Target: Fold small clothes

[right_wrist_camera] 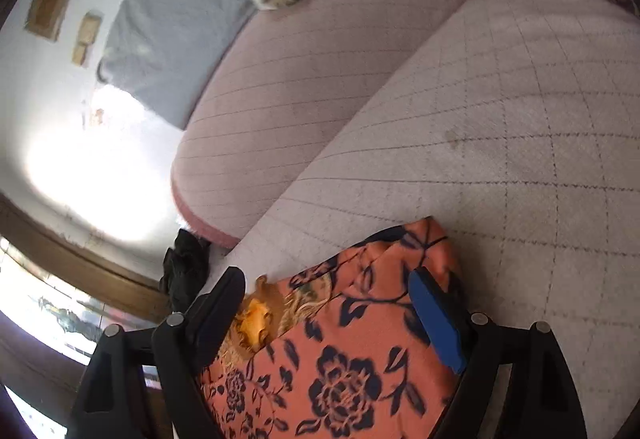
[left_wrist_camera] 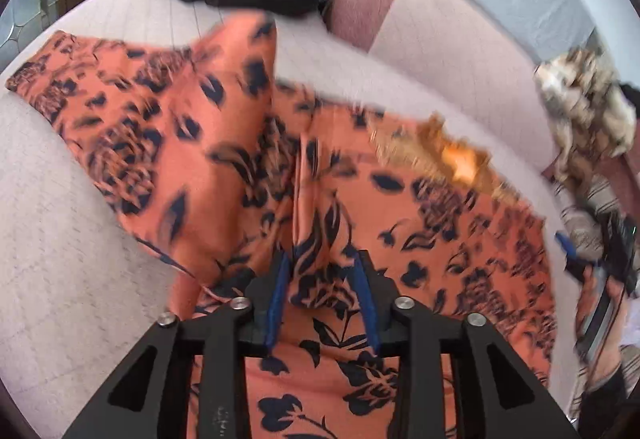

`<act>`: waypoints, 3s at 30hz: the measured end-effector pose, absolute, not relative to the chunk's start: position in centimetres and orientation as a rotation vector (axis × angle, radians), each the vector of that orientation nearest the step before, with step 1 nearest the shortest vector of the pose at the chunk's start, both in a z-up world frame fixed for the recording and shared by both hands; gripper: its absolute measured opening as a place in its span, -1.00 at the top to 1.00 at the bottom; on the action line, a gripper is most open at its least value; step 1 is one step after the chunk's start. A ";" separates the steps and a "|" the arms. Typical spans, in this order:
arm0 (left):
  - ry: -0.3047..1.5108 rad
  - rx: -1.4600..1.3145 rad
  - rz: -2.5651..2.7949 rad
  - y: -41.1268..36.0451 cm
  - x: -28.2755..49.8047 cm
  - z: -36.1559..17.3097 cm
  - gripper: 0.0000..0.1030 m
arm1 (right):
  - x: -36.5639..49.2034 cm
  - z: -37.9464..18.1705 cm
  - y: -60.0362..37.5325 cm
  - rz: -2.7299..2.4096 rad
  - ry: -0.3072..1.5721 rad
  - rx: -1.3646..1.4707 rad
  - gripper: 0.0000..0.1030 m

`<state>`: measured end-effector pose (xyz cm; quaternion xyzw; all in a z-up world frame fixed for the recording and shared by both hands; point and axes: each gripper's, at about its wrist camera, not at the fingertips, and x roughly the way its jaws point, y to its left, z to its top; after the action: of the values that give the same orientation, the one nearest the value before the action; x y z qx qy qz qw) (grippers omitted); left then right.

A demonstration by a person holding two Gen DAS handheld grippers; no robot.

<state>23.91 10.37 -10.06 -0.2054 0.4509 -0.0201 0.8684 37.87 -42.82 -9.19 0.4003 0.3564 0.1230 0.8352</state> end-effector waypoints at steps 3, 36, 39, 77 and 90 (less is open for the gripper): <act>0.827 -0.455 -0.031 14.8 21.4 -6.9 -0.40 | 32.8 -6.9 -39.9 0.365 0.725 0.751 -0.68; 0.767 -0.685 0.575 46.9 28.0 -8.9 0.94 | 22.9 -12.6 -30.6 0.447 0.844 0.534 -0.69; 0.682 -0.593 0.519 43.9 27.4 -3.6 0.94 | 22.7 -12.3 -30.8 0.450 0.829 0.541 -0.69; 0.826 -0.059 -0.263 -1.5 23.3 -2.1 -0.23 | 20.6 -9.9 -37.3 0.401 0.682 0.782 -0.69; 0.874 -0.345 0.090 13.5 21.1 -10.5 -0.26 | 28.4 -5.4 -27.0 0.189 0.987 0.347 -0.69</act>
<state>21.09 13.45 -10.54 -0.1660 0.4208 0.0436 0.8908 28.43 -27.00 -5.39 0.1654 0.4707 0.0899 0.8620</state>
